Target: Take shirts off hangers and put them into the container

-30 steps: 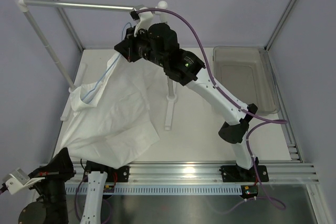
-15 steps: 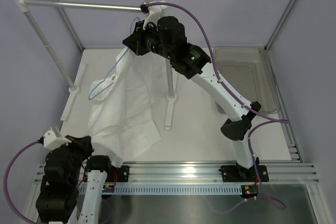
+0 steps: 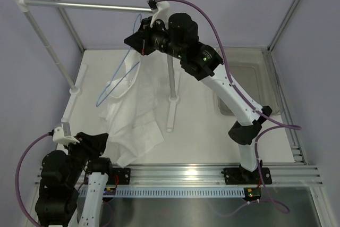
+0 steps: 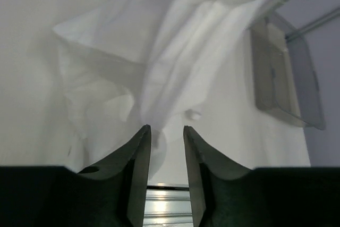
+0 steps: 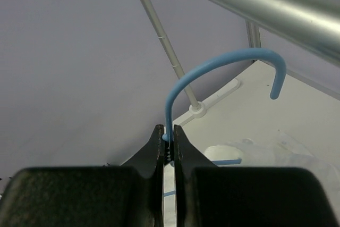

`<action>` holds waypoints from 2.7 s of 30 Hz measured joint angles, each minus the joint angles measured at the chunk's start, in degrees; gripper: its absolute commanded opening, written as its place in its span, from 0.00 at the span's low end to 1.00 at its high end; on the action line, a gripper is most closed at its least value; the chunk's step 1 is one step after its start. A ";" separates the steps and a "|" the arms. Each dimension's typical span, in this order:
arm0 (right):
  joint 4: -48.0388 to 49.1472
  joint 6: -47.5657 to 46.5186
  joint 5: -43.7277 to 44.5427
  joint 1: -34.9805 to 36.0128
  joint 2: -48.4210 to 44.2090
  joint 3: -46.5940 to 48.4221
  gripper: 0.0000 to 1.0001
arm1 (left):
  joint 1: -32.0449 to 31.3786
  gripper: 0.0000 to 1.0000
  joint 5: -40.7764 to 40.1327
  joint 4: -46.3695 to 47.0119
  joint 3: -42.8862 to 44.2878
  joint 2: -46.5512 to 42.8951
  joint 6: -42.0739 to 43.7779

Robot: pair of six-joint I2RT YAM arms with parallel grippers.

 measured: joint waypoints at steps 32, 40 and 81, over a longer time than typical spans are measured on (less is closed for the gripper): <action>-8.72 -14.64 3.23 4.13 2.40 -6.88 0.00 | 0.33 0.38 18.51 13.81 15.15 5.03 9.81; -11.43 -14.80 3.17 5.68 3.48 -2.64 0.00 | 1.25 0.37 18.56 17.03 8.24 5.22 10.40; -16.44 -8.85 9.03 20.39 -24.72 -19.39 1.00 | 1.49 0.00 7.80 12.17 11.67 8.13 13.07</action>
